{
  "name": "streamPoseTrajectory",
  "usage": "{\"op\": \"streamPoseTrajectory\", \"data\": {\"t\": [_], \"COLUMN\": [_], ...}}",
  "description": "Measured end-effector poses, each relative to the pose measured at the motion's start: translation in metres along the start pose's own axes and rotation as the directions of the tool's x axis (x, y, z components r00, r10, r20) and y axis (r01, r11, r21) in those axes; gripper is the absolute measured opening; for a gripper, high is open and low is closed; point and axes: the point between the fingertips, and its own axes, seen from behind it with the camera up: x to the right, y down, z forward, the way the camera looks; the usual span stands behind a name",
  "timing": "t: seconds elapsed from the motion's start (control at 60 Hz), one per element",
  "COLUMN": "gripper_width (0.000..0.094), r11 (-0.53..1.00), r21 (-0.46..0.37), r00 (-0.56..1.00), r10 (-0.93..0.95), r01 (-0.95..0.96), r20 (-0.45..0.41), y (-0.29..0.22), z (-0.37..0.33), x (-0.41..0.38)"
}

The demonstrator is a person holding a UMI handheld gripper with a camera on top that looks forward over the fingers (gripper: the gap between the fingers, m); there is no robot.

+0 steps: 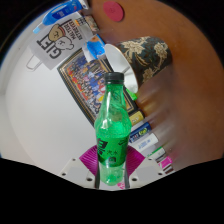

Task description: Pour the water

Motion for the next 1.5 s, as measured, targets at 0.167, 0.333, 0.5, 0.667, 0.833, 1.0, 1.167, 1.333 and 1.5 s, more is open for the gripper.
{"op": "streamPoseTrajectory", "data": {"t": [0.167, 0.333, 0.5, 0.667, 0.833, 1.0, 1.167, 1.333, 1.5], "gripper_width": [0.0329, 0.0331, 0.033, 0.033, 0.033, 0.0329, 0.0327, 0.033, 0.0332], "r11": [1.0, 0.966, 0.697, 0.271, -0.109, -0.364, -0.41, -0.415, -0.426], "r21": [-0.014, -0.049, -0.091, -0.07, -0.062, -0.148, -0.24, -0.314, -0.319], "r00": [1.0, 0.961, 0.68, 0.257, -0.122, -0.393, -0.474, -0.512, -0.523], "r10": [-0.017, -0.256, -0.715, -0.952, -0.957, -0.845, -0.8, -0.778, -0.774], "r01": [0.017, 0.252, 0.711, 0.96, 0.992, 0.92, 0.88, 0.854, 0.847], "r20": [-0.017, -0.107, -0.164, -0.166, -0.264, -0.362, -0.368, -0.364, -0.356], "y": [0.003, 0.008, 0.0, -0.032, -0.097, -0.193, -0.265, -0.309, -0.323], "z": [0.0, -0.003, -0.011, -0.023, -0.041, -0.058, -0.067, -0.074, -0.079], "x": [0.001, 0.003, -0.034, -0.108, -0.163, -0.168, -0.132, -0.093, -0.075]}}
